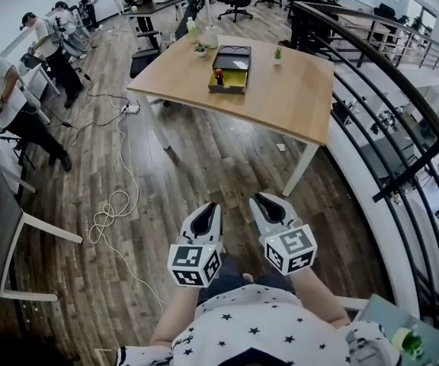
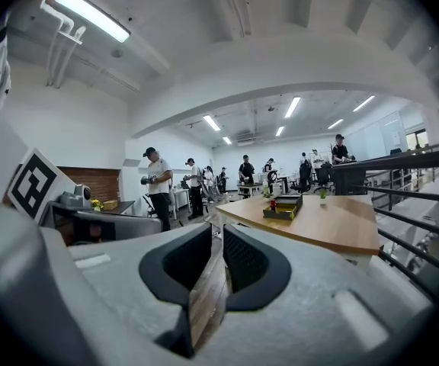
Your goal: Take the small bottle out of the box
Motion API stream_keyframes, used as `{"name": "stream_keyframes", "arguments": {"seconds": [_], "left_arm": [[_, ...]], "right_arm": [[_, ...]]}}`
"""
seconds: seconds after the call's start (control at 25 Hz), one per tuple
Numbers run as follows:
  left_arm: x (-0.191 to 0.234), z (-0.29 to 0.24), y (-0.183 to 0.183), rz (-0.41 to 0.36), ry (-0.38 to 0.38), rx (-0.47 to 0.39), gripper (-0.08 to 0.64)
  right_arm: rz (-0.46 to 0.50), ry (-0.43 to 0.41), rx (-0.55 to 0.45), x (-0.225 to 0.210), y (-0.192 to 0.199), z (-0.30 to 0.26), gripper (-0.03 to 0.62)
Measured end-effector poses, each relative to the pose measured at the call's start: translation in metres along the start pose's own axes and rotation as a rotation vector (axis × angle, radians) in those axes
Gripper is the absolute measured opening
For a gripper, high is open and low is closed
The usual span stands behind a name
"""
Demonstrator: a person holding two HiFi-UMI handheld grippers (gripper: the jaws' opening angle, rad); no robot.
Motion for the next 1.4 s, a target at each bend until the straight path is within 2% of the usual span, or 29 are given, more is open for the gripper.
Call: {"name": "stream_keyframes", "arguments": {"seconds": [0.04, 0.12, 0.44, 0.8, 1.4], "left_arm": [[0.0, -0.002, 0.0, 0.0, 0.0, 0.0, 0.016], [0.0, -0.007, -0.001, -0.002, 0.002, 0.004, 0.083], [0.015, -0.045, -0.008, 0.004, -0.004, 0.009, 0.123], [0.045, -0.124, -0.025, 0.011, 0.021, 0.03, 0.16], [0.129, -0.266, -0.099, 0.008, 0.028, 0.039, 0.167]], "right_arm": [[-0.003, -0.001, 0.001, -0.003, 0.0, 0.0, 0.035], [-0.01, -0.005, 0.002, -0.009, 0.0, -0.003, 0.05], [-0.025, -0.011, 0.013, -0.042, -0.005, -0.028, 0.127], [-0.022, -0.005, 0.044, -0.096, -0.017, -0.092, 0.211], [-0.036, 0.004, 0.046, -0.186, -0.075, -0.243, 0.235]]}}
Point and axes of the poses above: the fingertips, and each gripper's own axes: z backward along the fingers, x to its left, y out of its underside, the point moved 2 cm from there along z, backward along the fingers, and after that the axes turned 10 degrees about -y, right-handed, at the moved point
